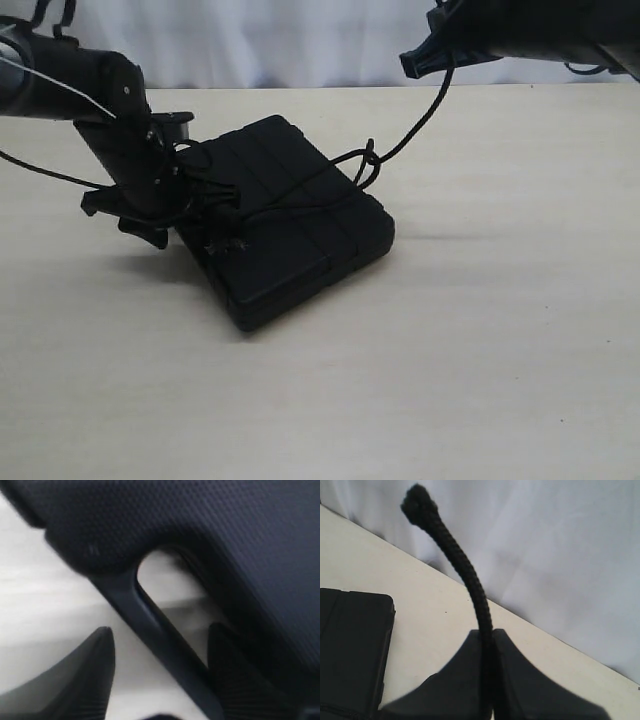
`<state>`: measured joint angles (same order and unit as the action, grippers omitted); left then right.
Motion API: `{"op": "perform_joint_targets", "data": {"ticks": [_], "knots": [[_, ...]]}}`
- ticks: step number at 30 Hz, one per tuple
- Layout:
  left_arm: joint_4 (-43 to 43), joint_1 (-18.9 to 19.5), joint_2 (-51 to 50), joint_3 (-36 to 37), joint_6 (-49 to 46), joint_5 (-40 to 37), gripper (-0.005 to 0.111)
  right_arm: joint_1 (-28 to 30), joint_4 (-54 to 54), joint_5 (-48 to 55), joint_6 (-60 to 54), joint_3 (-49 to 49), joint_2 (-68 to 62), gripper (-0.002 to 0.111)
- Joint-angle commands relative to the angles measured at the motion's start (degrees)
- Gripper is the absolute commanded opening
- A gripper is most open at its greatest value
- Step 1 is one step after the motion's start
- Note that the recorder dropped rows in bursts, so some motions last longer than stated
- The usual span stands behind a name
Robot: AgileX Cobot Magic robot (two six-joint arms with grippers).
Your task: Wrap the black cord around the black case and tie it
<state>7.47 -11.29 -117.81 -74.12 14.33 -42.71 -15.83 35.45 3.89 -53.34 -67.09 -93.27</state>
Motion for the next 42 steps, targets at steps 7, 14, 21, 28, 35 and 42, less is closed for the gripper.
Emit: {"op": "perform_joint_targets", "data": {"ticks": [7,14,21,28,35,42], "knots": [[-6.5,1.2,-1.1,-3.6,0.5,1.4,0.000,1.8,-0.2,0.6,3.7,-0.2,0.0,0.004],[-8.5,6.7,4.4,-5.7,0.5,-1.6,0.000,11.1,-0.2,3.0,7.9,-0.2,0.0,0.004],[-7.5,12.4,4.6,-5.6,-4.0,-1.7,0.000,21.9,-0.2,5.3,9.1,-0.2,0.0,0.004],[-6.1,13.9,4.2,-5.3,-5.9,1.3,0.000,29.6,-0.2,3.7,9.2,4.0,-1.1,0.004],[1.0,13.9,0.9,-5.3,-9.0,4.9,0.000,30.4,-0.2,1.7,9.2,4.6,-7.1,0.004],[5.5,11.6,-2.9,-5.3,-15.8,13.8,0.000,30.5,0.1,-6.7,12.1,4.5,-14.0,0.004]]}}
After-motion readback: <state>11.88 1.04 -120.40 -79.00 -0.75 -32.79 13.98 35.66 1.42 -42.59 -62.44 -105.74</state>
